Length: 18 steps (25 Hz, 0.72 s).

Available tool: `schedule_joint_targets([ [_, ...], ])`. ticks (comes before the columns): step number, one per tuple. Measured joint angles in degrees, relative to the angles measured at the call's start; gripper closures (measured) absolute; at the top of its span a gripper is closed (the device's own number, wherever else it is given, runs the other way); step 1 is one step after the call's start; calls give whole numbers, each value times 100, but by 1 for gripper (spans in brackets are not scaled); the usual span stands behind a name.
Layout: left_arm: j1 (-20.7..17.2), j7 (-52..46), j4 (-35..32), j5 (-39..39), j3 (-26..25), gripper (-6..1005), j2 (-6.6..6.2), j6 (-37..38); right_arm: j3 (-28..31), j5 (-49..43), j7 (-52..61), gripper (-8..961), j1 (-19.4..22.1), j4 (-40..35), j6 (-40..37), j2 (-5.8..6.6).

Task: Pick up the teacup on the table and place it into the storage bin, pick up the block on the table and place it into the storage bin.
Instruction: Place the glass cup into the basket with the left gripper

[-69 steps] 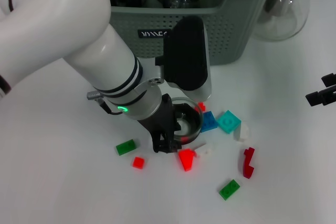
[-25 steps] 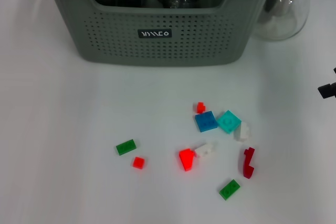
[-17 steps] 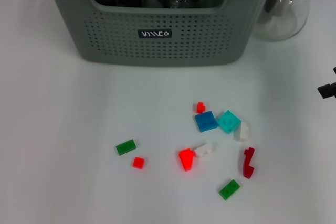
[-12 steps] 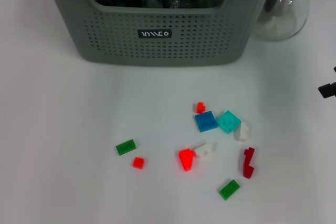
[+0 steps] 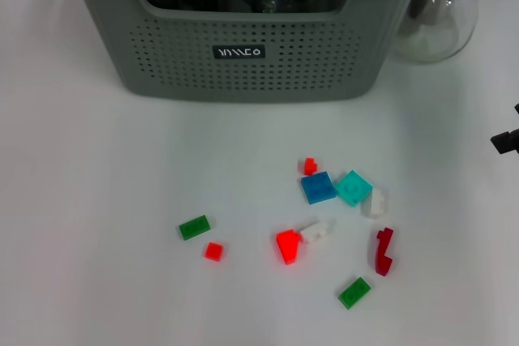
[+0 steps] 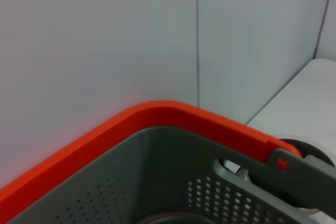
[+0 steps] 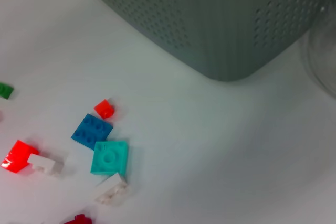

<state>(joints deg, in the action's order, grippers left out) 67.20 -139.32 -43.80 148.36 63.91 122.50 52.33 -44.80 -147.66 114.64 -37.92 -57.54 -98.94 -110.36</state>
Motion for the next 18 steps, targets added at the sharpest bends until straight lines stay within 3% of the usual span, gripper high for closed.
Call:
schedule_joint_targets([
  [8,33,27,405,160,373,949,113,-625,-2,0,-36,37,-2,12,85,-3],
  [18,29,43,785,308,805,950,164,-1121,14,0,-39,37,13,23,111,-10],
])
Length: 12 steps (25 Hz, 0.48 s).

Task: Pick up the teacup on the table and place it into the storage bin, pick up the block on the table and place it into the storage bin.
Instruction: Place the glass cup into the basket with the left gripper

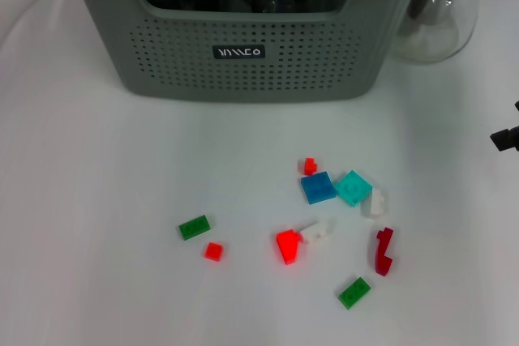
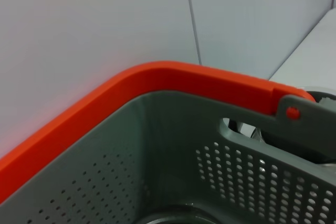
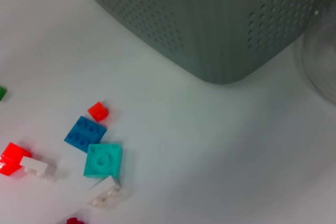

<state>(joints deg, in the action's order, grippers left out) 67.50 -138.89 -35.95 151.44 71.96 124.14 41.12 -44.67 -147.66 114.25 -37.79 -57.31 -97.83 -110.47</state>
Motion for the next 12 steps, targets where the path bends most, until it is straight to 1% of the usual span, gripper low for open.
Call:
schedule_joint_targets([
  [12,-25,2,50,17,20,951,5,0,-6,0,0,37,9,2,1,-1],
])
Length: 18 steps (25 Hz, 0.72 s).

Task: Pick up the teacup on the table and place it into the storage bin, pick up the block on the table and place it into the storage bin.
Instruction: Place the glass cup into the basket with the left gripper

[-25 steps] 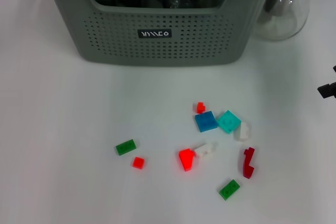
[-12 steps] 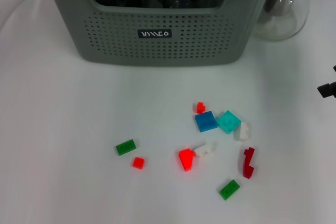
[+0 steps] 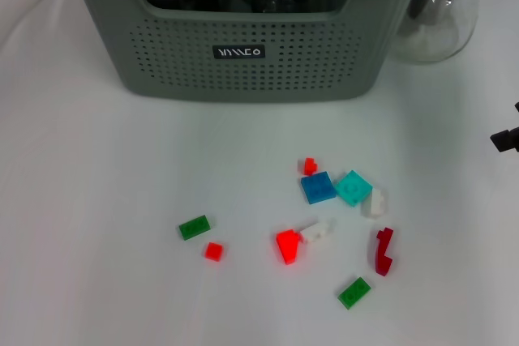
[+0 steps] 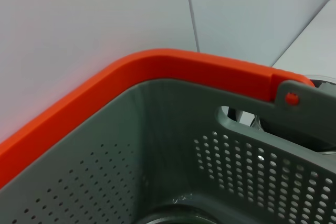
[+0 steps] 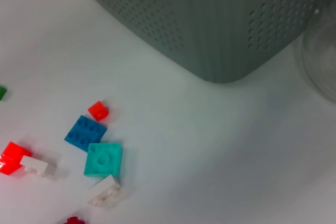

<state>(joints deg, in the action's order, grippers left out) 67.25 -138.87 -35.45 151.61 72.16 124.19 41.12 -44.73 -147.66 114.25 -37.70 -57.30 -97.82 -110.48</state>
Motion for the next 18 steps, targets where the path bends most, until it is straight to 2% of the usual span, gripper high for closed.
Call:
schedule_joint_targets([
  [18,-19,-6,-19,106,88,891,-4,100,-18,-15,13,36,-13,0,27,0],
])
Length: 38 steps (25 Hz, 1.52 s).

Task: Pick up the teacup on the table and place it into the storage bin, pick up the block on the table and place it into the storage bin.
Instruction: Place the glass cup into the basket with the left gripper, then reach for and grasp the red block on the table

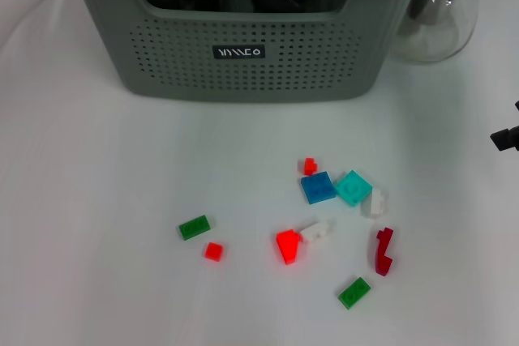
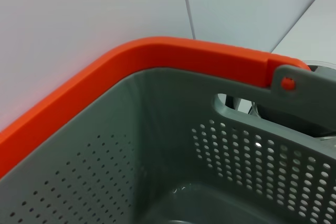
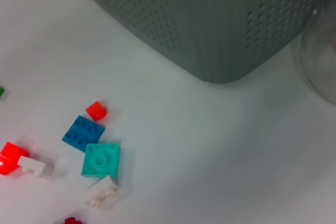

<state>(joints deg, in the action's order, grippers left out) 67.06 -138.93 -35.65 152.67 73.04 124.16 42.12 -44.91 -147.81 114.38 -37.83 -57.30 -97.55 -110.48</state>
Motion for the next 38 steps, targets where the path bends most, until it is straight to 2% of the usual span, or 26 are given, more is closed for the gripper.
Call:
schedule_joint_targets([
  [4,0,4,-10,0,0,868,3,41,0,-8,7,36,-4,0,0,-7],
  [9,-12,-11,-88,0,-6,786,3,127,0,-17,7,36,-5,0,0,-9],
  [12,-128,-17,-425,4,-43,736,-4,360,1,-20,6,36,-5,0,-1,-9],
  [17,-686,-175,-1771,4,-96,652,-5,954,7,-20,3,36,8,0,-1,-9],
  [20,-1158,-389,-2880,0,-258,530,-12,1517,19,-20,-3,36,17,0,-2,-9],
  [23,-1441,-422,-3553,-104,-547,409,8,1913,25,-20,-9,36,17,-1,-4,-9],
  [26,-1895,-346,-4457,-782,-955,348,3,2546,30,-16,-21,36,0,-1,-21,-9],
  [30,-2677,325,-5494,-2570,-1433,266,-19,3662,43,18,-63,37,-38,-1,-70,-9],
  [34,-3367,1161,-5773,-3931,-1635,185,21,4864,23,48,-83,36,-70,-1,-121,-22],
  [38,-3799,2002,-5501,-4554,-1646,147,59,5837,25,98,-145,37,-150,-1,-223,-60],
])
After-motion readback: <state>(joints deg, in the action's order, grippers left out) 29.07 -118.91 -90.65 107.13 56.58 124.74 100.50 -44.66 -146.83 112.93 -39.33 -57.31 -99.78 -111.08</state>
